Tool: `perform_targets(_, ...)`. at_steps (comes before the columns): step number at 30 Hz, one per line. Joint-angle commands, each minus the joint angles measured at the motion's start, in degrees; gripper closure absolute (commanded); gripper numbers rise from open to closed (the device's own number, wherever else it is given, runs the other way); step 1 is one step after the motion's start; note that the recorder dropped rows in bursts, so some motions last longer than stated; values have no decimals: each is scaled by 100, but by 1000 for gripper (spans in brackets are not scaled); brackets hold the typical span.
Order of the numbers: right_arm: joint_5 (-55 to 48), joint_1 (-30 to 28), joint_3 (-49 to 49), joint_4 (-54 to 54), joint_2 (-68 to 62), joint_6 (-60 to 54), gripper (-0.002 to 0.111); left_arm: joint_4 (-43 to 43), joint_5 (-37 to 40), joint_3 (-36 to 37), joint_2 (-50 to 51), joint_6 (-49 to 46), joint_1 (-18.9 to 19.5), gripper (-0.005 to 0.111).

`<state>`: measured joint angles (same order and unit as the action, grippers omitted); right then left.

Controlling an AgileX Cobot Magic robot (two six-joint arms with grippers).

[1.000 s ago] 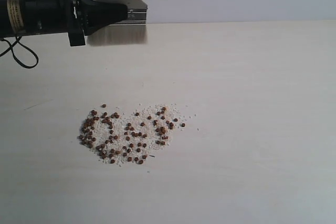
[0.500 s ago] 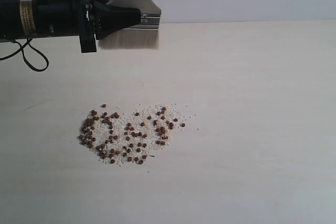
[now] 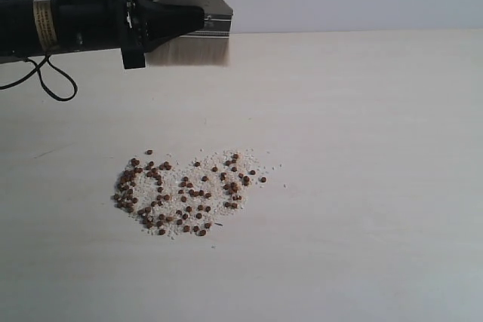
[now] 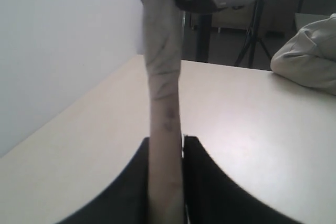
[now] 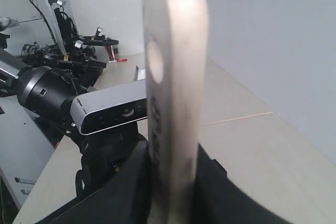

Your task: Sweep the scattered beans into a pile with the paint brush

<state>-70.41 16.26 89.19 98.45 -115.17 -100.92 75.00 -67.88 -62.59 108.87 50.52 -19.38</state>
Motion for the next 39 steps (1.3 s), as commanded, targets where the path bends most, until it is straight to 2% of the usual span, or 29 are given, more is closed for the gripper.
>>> perform_targets(1,387,-24,-17,149,59,60,108,-585,228,-24,-13,-69,0,74)
perform_targets(3,856,-24,-17,149,59,60,108,-662,228,-24,-13,-69,0,55)
perform_targets(4,1335,-24,-17,149,59,43,108,-699,228,-24,-13,-69,0,39)
perform_targets(5,1519,-24,-17,149,59,-41,108,-711,228,-24,-13,-69,0,33)
perform_targets(7,1830,-24,-17,149,59,-211,108,-711,228,-24,-13,-90,0,26)
perform_targets(9,2406,-24,-17,149,59,-373,108,-711,228,-24,-13,-192,14,27)
perform_targets(11,3024,-24,-17,149,103,-423,108,-722,241,-24,-13,-260,82,31)
perform_targets(13,3819,-24,-17,-197,189,-423,108,-774,241,-24,-13,-260,212,42)
perform_targets(14,4468,-24,-17,-957,318,-171,108,-828,311,-24,-13,-207,351,59)
perform_targets(15,5041,-24,-27,-1902,460,589,108,-827,438,-24,-13,-106,507,87)
perform_targets(16,5258,-24,-27,-2403,536,1076,108,-814,510,-24,-13,29,576,104)
perform_targets(17,5435,-10,-27,-3236,678,2012,108,-718,584,-12,-13,137,678,107)
perform_targets(19,5583,67,-27,-4198,864,2863,108,-857,935,150,-112,180,704,107)
perform_targets(20,5650,149,-27,-4921,1003,3507,108,-1129,1475,337,-248,77,690,107)
perform_targets(21,5700,294,-27,-6120,1175,4625,108,-1678,2118,708,-540,-218,677,107)
perform_targets(22,5700,409,-27,-7002,1285,5440,108,-2214,2424,1049,-811,-506,677,107)
perform_targets(25,5443,796,-27,-10085,1583,8190,108,-4054,2551,2409,-1956,-1821,677,107)
perform_targets(27,4948,1051,-27,-12047,1732,9915,108,-5421,2551,3447,-2835,-2851,677,107)
perform_targets(29,4313,1308,-27,-13614,1802,11381,108,-6327,2563,4282,-3722,-3556,677,107)
perform_targets(31,3948,1507,-27,-14106,1810,11862,108,-6565,2563,4831,-4470,-3715,677,107)
perform_targets(37,3474,2009,-27,-13794,1855,12104,108,-7018,2588,6131,-6413,-3690,677,107)
perform_targets(39,3416,2111,-53,-13794,1880,12104,108,-7297,2619,6259,-6841,-3725,677,107)
